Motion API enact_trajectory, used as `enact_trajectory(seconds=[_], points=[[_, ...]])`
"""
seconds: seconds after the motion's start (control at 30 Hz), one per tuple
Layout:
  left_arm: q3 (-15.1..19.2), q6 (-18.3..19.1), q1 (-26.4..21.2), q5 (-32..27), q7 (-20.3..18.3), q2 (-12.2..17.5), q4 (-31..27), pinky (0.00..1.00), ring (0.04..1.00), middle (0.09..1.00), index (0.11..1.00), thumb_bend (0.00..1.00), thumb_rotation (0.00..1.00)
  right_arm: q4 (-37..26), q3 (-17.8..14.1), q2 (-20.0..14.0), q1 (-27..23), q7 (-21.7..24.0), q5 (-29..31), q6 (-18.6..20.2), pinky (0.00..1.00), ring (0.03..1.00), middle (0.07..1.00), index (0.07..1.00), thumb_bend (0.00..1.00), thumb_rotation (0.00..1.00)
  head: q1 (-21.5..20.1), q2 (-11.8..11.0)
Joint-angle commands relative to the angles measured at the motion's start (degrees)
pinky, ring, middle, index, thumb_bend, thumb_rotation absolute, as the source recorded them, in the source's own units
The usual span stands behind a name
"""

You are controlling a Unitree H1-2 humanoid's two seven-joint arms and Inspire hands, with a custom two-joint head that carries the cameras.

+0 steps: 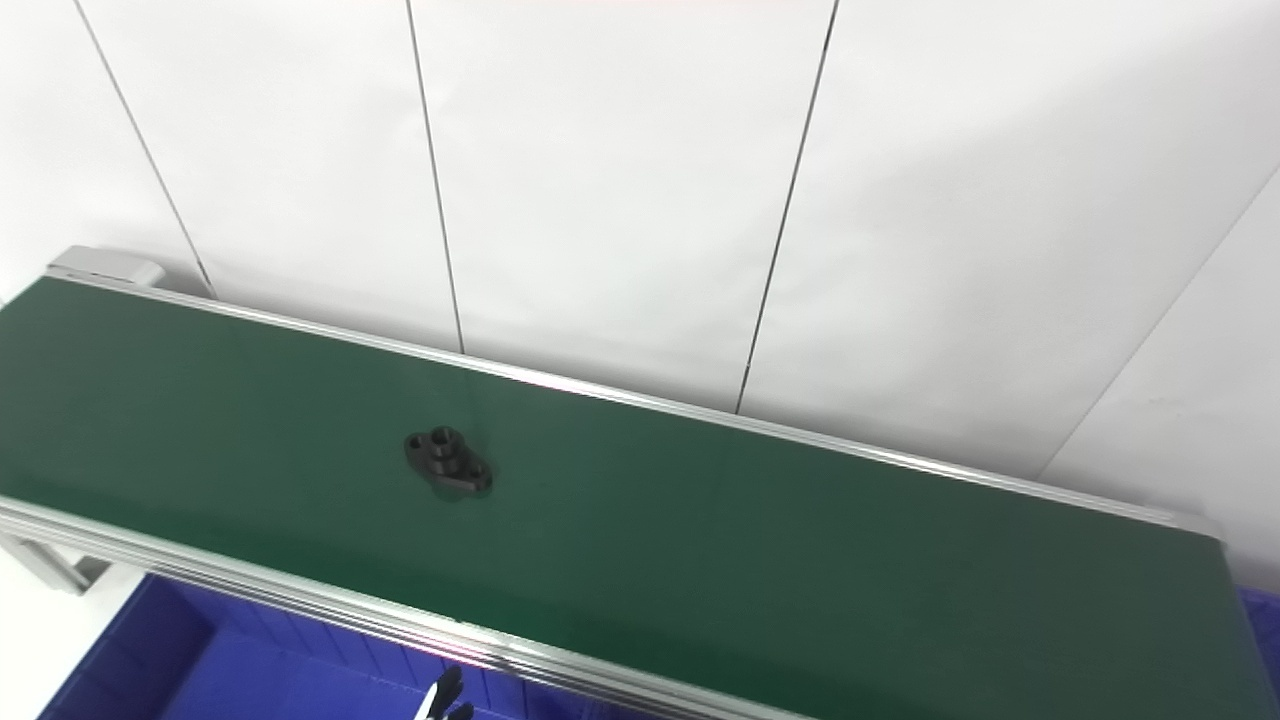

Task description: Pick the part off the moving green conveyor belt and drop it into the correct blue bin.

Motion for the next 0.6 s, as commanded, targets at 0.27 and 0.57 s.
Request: enact_trajectory(seconds=[0.27,0.57], points=[[-3.7,0.3,1.5,-1.6,-0.9,-4.4,-1.8,0.94,0.959,1.0,1.0,0.72,0.95,-11.7,-1.2,0.7,2.9,-1.5,-6.7,-3.5,1.0,1.0,1.0,1.0,0.71,0.9,-1.1,1.0],[-3.5,1.6,1.6,-3.2,-2.5,-2.9,-3.5,0.97,0.979,1.0,1.0,0.7,0.95,-23.6,-3.4,1.1,-3.0,-8.1,-24.5,-2.4,0.94,0.966,0.988,1.0,0.74,0.81,-3.6,2.0]])
